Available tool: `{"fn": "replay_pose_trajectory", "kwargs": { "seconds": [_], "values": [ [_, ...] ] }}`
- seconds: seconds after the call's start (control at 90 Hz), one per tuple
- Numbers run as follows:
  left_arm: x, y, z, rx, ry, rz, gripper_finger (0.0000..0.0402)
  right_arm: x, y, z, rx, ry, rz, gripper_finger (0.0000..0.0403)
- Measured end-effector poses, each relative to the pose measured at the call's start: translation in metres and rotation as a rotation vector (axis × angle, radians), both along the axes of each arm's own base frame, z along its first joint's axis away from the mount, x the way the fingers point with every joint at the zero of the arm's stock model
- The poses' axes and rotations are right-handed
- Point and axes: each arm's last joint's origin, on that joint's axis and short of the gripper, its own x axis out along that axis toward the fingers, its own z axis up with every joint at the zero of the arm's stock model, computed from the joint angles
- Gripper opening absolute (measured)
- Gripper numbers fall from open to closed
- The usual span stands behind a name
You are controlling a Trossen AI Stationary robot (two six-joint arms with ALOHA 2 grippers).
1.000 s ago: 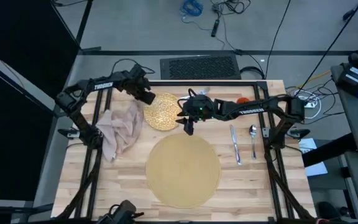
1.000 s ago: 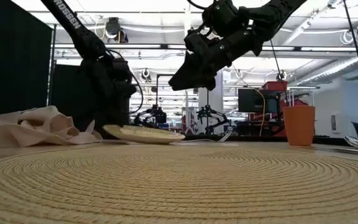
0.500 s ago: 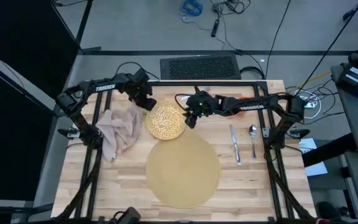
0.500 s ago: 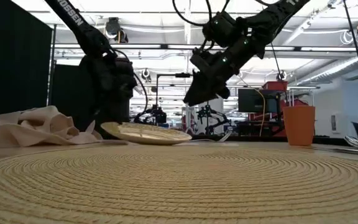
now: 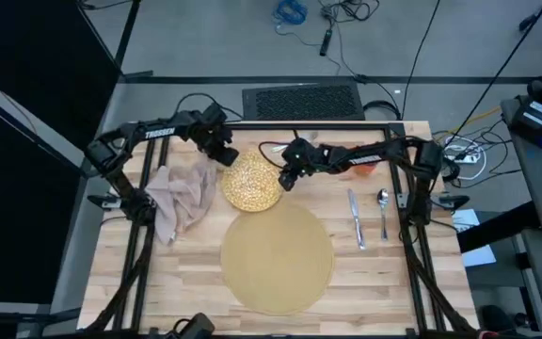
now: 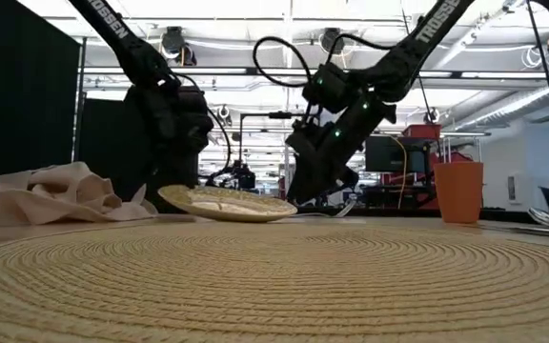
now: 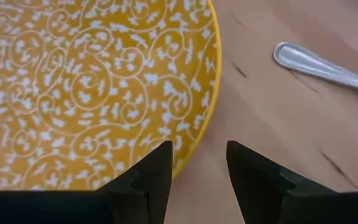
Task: Set table place
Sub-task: Put the yellow plate on the brown table mat
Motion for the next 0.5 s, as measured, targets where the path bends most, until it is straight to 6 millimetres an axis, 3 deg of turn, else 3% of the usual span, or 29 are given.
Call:
{"fn": "replay_pose_trajectory", "kwargs": {
  "seconds": [0.5],
  "values": [
    [0.0036,0.0039,0.0017,0.056,-0.040,-0.014,0.0000,0.0036,-0.0049,-0.0015,0.060,-0.079,0.039,0.0138]
  ]
}}
